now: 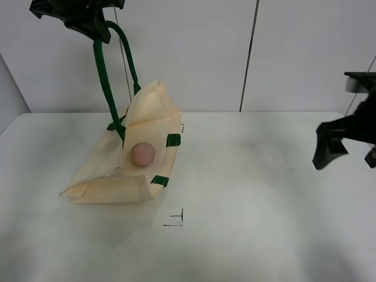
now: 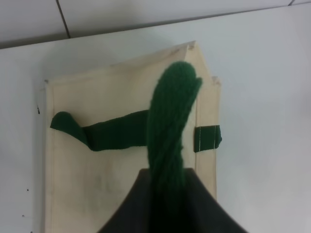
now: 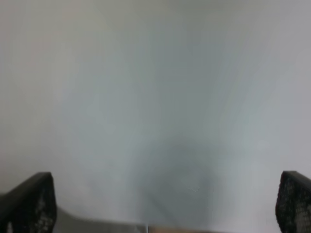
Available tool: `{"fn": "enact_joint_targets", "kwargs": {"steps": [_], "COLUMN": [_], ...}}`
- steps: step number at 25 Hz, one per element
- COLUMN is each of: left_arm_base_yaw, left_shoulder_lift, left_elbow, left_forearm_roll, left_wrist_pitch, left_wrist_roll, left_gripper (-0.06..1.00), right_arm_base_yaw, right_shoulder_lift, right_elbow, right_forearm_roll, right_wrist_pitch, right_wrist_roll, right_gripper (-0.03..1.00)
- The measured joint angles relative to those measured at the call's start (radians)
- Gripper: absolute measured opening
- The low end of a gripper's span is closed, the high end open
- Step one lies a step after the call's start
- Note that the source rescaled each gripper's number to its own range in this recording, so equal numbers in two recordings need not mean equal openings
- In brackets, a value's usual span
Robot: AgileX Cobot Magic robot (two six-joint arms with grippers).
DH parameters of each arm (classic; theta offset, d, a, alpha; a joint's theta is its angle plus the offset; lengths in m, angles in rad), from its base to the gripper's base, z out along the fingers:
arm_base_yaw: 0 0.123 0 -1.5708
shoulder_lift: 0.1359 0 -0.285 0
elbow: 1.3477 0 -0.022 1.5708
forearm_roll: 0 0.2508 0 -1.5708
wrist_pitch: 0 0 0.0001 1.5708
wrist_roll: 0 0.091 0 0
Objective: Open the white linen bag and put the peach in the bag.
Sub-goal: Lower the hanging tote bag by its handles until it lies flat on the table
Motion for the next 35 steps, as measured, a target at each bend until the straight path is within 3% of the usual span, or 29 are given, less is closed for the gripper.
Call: {"fn": "enact_joint_targets", "kwargs": {"steps": [4,12,21,35], "left_arm_base_yaw": [0.0,0.0,0.0,0.0], "left_shoulder_lift": [0.0,0.0,0.0,0.0], "left_elbow": [0.0,0.0,0.0,0.0], "left_forearm_roll": [0.0,0.0,0.0,0.0], "left_wrist_pitch": [0.0,0.0,0.0,0.0], "left_wrist_roll": [0.0,0.0,0.0,0.0], "left_gripper": [0.0,0.0,0.0,0.0], "right_arm_base_yaw": [0.0,0.0,0.0,-0.052], "right_shoulder_lift": [-0.267,-0.847,-1.22,-1.297], "right_elbow": [0.22,0.534,0.552,0.553], "right_forearm_roll": [-0.003,-0.005,-0.008,0.001], "right_wrist_pitch": [-0.011,-0.152,-0.182,-0.181], "right_wrist_roll": [0.0,0.0,0.0,0.0], "right_gripper": [1.0,1.0,1.0,1.0]}}
